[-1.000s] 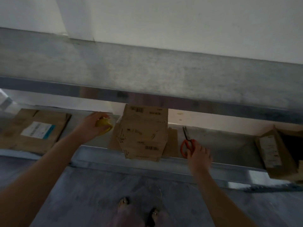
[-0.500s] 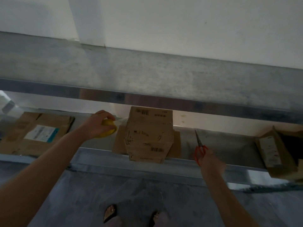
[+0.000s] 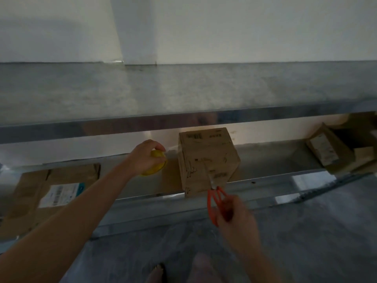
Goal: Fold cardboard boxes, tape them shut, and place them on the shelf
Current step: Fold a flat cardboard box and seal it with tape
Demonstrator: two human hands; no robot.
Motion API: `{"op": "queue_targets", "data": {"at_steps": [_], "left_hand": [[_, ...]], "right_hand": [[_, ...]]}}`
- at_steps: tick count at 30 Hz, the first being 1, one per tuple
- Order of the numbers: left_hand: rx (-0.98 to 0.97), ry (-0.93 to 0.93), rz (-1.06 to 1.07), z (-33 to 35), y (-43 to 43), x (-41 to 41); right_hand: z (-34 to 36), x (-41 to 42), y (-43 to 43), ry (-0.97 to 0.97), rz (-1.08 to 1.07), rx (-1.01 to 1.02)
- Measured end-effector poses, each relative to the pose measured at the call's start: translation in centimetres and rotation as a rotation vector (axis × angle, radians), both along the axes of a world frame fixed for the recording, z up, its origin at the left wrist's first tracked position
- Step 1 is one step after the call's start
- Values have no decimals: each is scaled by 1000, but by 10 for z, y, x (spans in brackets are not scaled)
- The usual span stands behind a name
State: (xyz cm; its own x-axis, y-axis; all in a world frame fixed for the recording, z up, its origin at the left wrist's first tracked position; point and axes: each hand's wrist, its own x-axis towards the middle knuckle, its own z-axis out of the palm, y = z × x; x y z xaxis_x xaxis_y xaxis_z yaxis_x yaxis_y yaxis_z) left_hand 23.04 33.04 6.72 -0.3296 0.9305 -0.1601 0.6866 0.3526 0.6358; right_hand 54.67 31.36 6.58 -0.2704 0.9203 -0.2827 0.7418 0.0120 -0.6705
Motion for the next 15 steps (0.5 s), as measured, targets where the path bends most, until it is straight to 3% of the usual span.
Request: {"op": "queue_targets", "data": {"at_steps": [6,15], "left_hand": [[16,-27,-29,-4,6,-10],[1,-67,-63,-10,10,-21]], "right_hand": [[-21,-88,-13,413,-15,-565],[-37,-120,22,325,-107,-620]]}}
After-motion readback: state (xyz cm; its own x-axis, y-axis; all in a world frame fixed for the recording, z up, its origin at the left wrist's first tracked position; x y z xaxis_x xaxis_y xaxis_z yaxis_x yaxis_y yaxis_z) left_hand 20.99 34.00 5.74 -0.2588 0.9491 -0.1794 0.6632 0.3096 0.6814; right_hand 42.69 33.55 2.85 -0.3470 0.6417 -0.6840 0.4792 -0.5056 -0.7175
